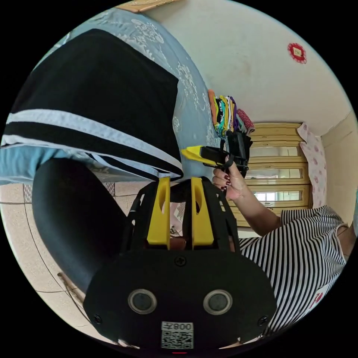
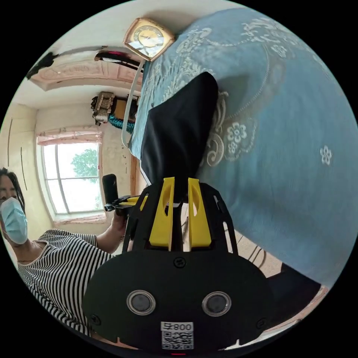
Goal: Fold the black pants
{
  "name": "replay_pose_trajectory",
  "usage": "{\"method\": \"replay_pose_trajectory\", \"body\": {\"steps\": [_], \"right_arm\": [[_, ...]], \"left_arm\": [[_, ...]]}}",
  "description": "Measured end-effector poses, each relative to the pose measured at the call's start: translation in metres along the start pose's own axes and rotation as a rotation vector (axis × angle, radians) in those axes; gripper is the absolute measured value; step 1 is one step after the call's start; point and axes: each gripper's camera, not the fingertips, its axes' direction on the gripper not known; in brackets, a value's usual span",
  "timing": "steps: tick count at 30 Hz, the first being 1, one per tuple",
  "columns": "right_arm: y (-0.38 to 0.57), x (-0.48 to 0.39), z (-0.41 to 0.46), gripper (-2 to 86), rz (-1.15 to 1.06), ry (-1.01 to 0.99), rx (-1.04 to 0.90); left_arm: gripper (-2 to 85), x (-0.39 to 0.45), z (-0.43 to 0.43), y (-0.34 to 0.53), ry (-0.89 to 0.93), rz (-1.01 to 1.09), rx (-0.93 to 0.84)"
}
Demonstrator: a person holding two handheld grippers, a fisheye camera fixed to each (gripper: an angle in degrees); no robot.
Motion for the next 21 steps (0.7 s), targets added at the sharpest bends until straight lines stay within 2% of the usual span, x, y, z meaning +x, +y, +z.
{"method": "replay_pose_trajectory", "body": {"steps": [4, 10, 17, 21], "right_arm": [[0.020, 0.045, -0.006, 9.2, 0.084, -0.162, -0.002], [0.031, 0.094, -0.010, 10.6, 0.147, -0.362, -0.009], [0.044, 0.134, -0.030, 10.2, 0.180, -0.462, 0.003], [0.058, 0.159, -0.042, 7.3, 0.207, -0.549, 0.024]], "left_arm": [[3.1, -0.011, 0.005, -0.011, -0.019, -0.024, -0.002], [1.7, -0.024, -0.007, -0.014, 0.035, -0.015, 0.032], [1.7, -0.052, -0.018, -0.015, 0.142, -0.078, 0.085], [2.5, -0.059, -0.025, -0.015, 0.119, -0.074, 0.082]]}}
